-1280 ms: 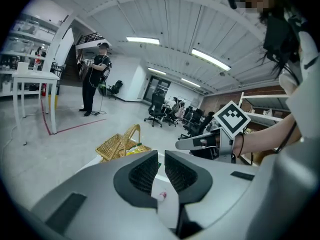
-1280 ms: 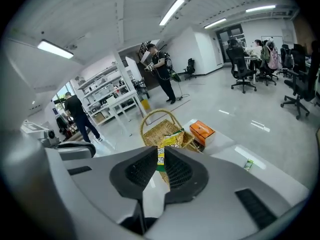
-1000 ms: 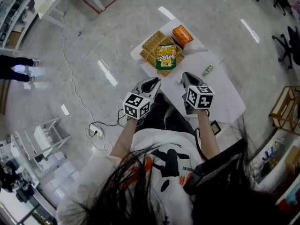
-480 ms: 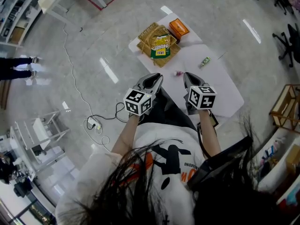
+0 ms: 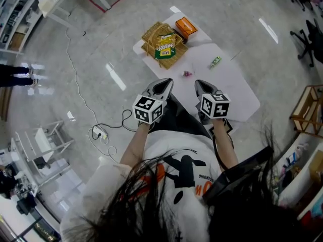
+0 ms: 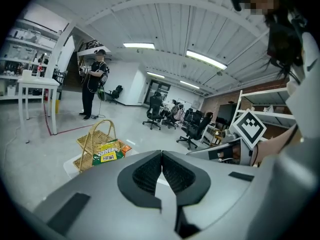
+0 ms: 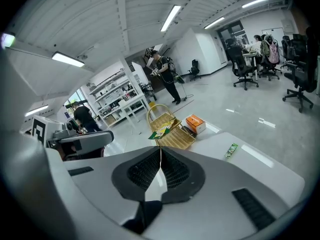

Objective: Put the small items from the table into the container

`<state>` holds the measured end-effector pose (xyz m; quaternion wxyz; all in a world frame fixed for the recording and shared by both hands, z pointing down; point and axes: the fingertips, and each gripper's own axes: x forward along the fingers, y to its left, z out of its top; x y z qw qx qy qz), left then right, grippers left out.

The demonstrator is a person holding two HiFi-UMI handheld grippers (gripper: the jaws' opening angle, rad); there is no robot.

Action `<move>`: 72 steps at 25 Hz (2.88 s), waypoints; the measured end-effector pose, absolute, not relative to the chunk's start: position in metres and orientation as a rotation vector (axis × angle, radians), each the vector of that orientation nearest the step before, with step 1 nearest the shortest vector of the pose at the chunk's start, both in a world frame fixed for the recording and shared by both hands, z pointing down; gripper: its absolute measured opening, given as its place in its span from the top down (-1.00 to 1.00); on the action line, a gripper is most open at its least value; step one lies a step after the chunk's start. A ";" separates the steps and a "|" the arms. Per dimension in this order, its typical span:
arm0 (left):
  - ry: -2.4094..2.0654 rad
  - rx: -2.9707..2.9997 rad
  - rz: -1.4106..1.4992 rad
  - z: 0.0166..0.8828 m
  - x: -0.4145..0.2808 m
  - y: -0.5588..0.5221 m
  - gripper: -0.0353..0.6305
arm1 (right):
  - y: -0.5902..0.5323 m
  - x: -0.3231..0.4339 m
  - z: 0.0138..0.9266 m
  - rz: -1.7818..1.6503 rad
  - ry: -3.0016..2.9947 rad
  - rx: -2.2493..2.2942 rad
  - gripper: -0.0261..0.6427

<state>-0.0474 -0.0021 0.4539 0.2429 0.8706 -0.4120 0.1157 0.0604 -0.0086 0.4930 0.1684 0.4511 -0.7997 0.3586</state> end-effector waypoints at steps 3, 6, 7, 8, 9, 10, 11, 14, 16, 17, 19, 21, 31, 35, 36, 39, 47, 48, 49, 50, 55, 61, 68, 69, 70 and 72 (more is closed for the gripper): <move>-1.108 2.398 0.329 0.454 -0.039 0.002 0.88 | -0.005 0.064 0.494 1.022 -2.272 1.273 0.87; -1.078 2.441 0.354 0.454 -0.029 0.006 0.88 | -0.002 0.066 0.496 1.019 -2.270 1.262 0.87; -1.068 2.451 0.365 0.455 -0.026 0.006 0.88 | -0.001 0.066 0.497 1.019 -2.270 1.259 0.87; -1.062 2.457 0.373 0.455 -0.023 0.007 0.88 | -0.001 0.067 0.497 1.019 -2.270 1.257 0.87; -1.057 2.457 0.377 0.456 -0.021 0.007 0.88 | -0.001 0.067 0.498 1.020 -2.270 1.255 0.86; -1.055 2.453 0.377 0.457 -0.020 0.007 0.88 | -0.001 0.067 0.498 1.021 -2.269 1.254 0.87; -1.053 2.448 0.376 0.458 -0.019 0.007 0.88 | 0.000 0.067 0.499 1.022 -2.267 1.255 0.86; -1.046 2.435 0.382 0.464 -0.019 0.007 0.88 | 0.000 0.068 0.504 1.004 -2.247 1.263 0.86; -1.041 2.423 0.392 0.471 -0.020 0.006 0.88 | 0.000 0.070 0.510 0.979 -2.228 1.268 0.86; -1.040 2.417 0.397 0.475 -0.020 0.004 0.88 | -0.001 0.070 0.514 0.971 -2.221 1.268 0.86; -1.037 2.406 0.406 0.482 -0.020 0.000 0.88 | -0.001 0.070 0.522 0.967 -2.214 1.257 0.86; -1.028 2.398 0.418 0.490 -0.021 -0.003 0.88 | 0.000 0.068 0.532 0.967 -2.216 1.236 0.86; -0.959 2.356 0.509 0.564 -0.029 -0.031 0.88 | -0.021 0.060 0.624 0.830 -2.132 1.061 0.54; -0.952 2.327 0.540 0.602 -0.034 -0.048 0.88 | -0.036 0.058 0.668 0.806 -2.102 0.986 0.43; -0.949 2.317 0.546 0.611 -0.034 -0.052 0.88 | -0.040 0.059 0.679 0.799 -2.093 0.970 0.42; -0.933 2.300 0.559 0.633 -0.034 -0.060 0.88 | -0.047 0.058 0.713 0.753 -2.068 0.891 0.38; -0.869 2.285 0.606 0.669 -0.043 -0.074 0.88 | -0.065 0.046 0.797 0.520 -1.982 0.633 0.33; -0.865 2.284 0.606 0.672 -0.044 -0.076 0.88 | -0.068 0.047 0.805 0.488 -1.967 0.611 0.34; -0.860 2.284 0.607 0.673 -0.045 -0.077 0.88 | -0.070 0.048 0.812 0.463 -1.953 0.588 0.34; -0.855 2.282 0.609 0.675 -0.045 -0.077 0.88 | -0.071 0.049 0.819 0.445 -1.938 0.567 0.34; -0.816 2.266 0.638 0.685 -0.051 -0.068 0.88 | -0.074 0.051 0.839 0.390 -1.879 0.537 0.34; -0.753 2.266 0.664 0.694 -0.048 -0.062 0.88 | -0.077 0.044 0.844 0.381 -1.886 0.516 0.44; -0.717 2.281 0.665 0.691 -0.045 -0.065 0.88 | -0.084 0.033 0.818 0.659 -1.907 0.676 0.50; -0.712 2.283 0.665 0.690 -0.045 -0.065 0.88 | -0.088 0.030 0.809 0.712 -1.920 0.724 0.50; -0.707 2.284 0.667 0.689 -0.045 -0.066 0.88 | -0.094 0.027 0.799 0.756 -1.937 0.773 0.50; -0.695 2.289 0.667 0.686 -0.045 -0.067 0.88 | -0.107 0.020 0.779 0.818 -1.974 0.859 0.50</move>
